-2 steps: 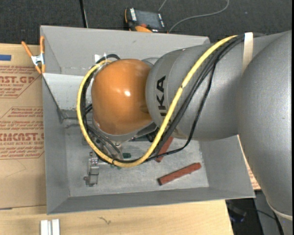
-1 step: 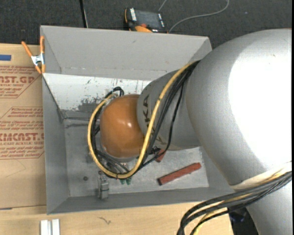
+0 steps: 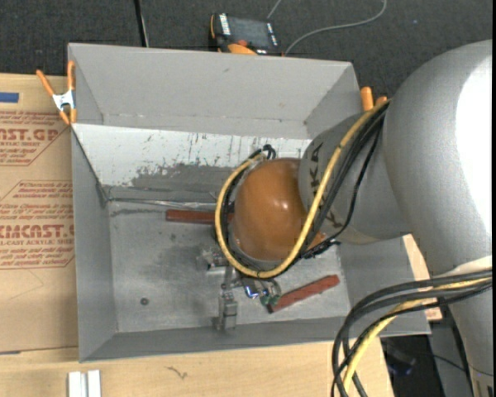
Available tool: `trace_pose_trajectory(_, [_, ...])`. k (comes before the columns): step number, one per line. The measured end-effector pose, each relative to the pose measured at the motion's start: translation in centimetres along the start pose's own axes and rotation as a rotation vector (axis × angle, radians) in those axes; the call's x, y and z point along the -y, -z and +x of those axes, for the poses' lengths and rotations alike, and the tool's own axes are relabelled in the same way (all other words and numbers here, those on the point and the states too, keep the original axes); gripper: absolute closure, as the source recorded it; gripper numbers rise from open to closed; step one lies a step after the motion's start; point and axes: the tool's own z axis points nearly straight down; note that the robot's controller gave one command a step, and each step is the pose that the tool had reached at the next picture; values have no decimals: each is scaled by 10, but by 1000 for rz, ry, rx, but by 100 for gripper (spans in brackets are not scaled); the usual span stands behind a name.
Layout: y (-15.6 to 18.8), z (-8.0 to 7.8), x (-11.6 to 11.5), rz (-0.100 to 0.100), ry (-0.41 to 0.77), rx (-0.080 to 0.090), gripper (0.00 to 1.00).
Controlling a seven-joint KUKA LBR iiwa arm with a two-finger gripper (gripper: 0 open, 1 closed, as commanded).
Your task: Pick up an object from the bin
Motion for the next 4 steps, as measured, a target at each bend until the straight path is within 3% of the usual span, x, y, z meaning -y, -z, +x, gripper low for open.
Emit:
trace_pose_trajectory(1, [61,-76,59,0,-38,8,0])
trace_pose_trajectory(2, [0,-46,74,-4,-51,-4,0])
trace_pose_trajectory(3, [6,-50,74,-5,-51,6,100])
trace_pose_trajectory(4, [31,-40,77,-4,544,0,100])
